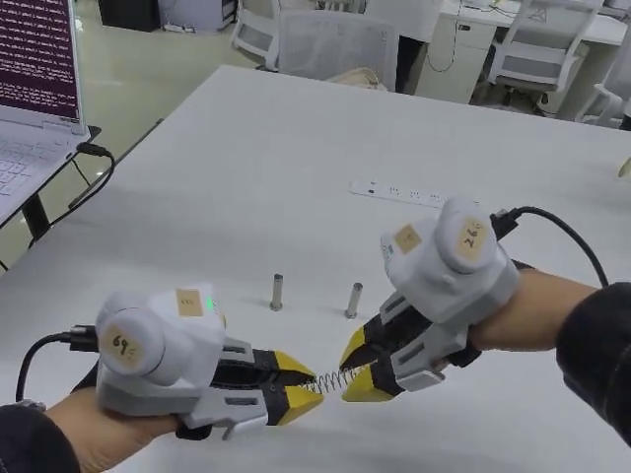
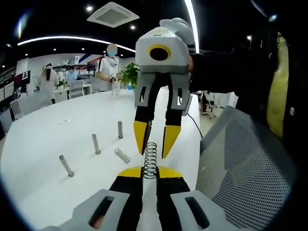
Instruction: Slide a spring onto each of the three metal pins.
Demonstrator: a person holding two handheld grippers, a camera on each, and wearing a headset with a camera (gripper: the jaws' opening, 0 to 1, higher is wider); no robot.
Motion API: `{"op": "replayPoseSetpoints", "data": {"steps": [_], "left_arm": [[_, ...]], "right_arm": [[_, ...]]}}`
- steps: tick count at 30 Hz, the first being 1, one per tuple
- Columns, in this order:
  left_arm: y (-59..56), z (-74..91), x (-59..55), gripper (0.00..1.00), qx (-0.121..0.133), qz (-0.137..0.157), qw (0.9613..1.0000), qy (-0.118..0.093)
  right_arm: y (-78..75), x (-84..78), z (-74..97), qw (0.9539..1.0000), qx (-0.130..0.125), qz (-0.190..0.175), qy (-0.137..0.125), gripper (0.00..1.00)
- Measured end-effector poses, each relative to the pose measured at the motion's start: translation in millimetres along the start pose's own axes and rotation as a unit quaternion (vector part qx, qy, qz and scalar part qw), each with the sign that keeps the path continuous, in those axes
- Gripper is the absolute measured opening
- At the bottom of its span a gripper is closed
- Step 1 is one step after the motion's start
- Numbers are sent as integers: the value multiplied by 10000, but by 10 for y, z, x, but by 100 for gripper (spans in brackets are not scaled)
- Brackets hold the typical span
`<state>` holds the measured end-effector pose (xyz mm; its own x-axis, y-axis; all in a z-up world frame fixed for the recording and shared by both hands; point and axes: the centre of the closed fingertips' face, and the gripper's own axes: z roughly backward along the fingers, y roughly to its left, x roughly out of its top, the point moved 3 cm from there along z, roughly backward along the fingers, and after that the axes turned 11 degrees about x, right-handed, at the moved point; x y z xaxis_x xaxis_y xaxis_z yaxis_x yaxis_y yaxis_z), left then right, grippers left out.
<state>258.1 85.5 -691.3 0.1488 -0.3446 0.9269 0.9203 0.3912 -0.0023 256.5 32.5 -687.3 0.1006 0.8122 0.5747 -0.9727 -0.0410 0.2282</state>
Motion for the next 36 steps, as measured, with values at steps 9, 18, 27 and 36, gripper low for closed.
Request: {"op": "replayPoseSetpoints", "data": {"steps": [9,18,27,36], "left_arm": [[-31,-1,-4,2,-46,-93,9999,-8],[-39,-7,-21,2,-68,-146,9999,47],[-39,-3,-23,2,-78,-173,9998,65],[-56,-2,-21,2,-103,-224,9997,69]], "right_arm": [[-2,-12,30,10000,-24,23,-1,8],[13,64,53,9998,-62,141,143,7],[53,189,94,9998,-14,199,54,7],[106,349,92,9995,61,315,-24,7]]}}
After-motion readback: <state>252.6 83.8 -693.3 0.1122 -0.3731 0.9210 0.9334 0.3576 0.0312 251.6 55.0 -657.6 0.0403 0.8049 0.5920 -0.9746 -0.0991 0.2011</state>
